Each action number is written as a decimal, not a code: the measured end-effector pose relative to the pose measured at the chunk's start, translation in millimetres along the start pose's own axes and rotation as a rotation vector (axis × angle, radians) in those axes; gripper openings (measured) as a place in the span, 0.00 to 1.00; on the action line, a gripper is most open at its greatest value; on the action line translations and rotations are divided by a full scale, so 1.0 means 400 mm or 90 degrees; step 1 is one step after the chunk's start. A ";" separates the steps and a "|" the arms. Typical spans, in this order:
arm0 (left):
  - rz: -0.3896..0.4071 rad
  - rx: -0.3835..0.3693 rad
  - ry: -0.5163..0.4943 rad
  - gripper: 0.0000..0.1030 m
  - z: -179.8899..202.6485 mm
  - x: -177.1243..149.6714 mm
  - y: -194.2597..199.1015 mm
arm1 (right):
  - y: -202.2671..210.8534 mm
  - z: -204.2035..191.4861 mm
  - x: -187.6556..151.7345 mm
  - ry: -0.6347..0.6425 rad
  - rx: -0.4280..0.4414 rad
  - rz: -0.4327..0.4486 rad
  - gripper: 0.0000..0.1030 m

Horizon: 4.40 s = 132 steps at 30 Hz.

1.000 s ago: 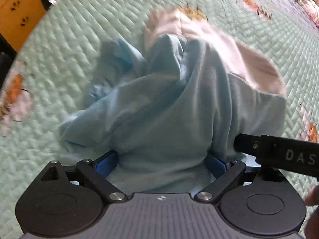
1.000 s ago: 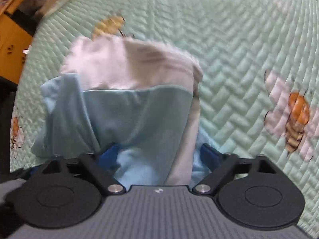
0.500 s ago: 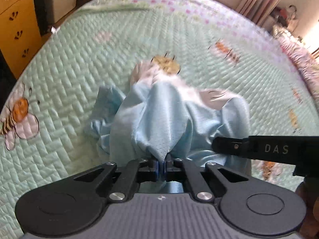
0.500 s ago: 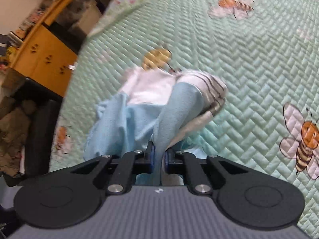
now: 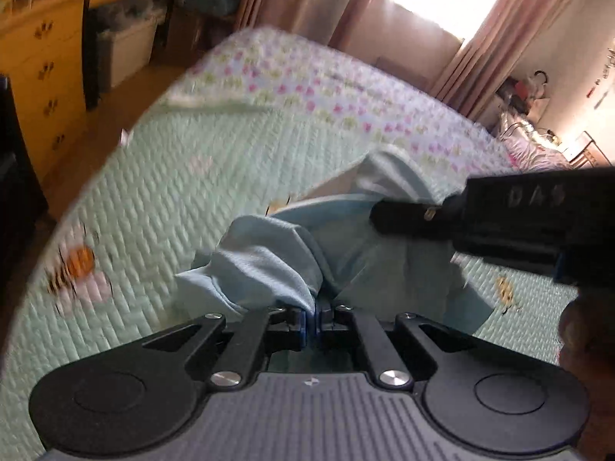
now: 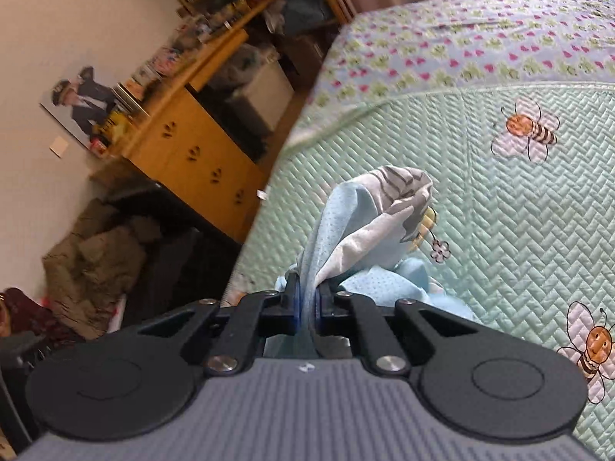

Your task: Fold clothes

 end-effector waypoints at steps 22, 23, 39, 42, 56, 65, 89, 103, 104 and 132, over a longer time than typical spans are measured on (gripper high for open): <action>0.015 -0.135 -0.296 0.03 1.075 -0.026 -0.082 | 0.729 0.696 0.115 -0.114 -0.020 0.245 0.06; 0.008 -0.147 -0.305 0.03 1.119 -0.041 -0.097 | 0.760 0.733 0.117 -0.116 -0.029 0.259 0.06; -0.139 -0.202 -0.375 0.09 1.268 -0.265 -0.324 | 0.764 1.101 -0.040 -0.225 -0.227 0.205 0.07; -0.156 -0.205 -0.378 0.19 1.253 -0.293 -0.328 | 0.729 1.142 -0.097 -0.281 -0.237 0.162 0.25; -0.256 -0.154 -0.349 0.72 1.128 -0.447 -0.446 | 0.647 1.306 -0.325 -0.384 -0.324 0.034 0.71; -0.266 -0.051 -0.264 0.82 1.087 -0.552 -0.519 | 0.394 1.453 -0.389 -0.293 -0.280 -0.134 0.71; -0.231 -0.024 -0.203 0.82 1.111 -0.581 -0.699 | 0.427 1.703 -0.119 -0.243 -0.161 0.111 0.76; -0.254 -0.189 -0.308 0.83 1.038 -0.850 -0.826 | 0.439 1.721 -0.650 -0.422 -0.186 0.137 0.76; -0.250 -0.195 -0.308 0.83 1.027 -0.855 -0.832 | 0.422 1.711 -0.635 -0.409 -0.181 0.152 0.76; -0.006 -0.158 -0.183 0.92 0.868 -0.883 -0.338 | 0.205 1.490 -0.558 -0.019 -0.366 0.212 0.78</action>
Point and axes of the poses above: each gripper's, at about its wrist camera, not at the fingertips, and y roughly against the way its jaws point, z to its right, x to its top, the point moved 6 cm from there along -y, roughly the way its jaws point, and after that the axes turned 13 degrees about -x, right-handed, at the moved point
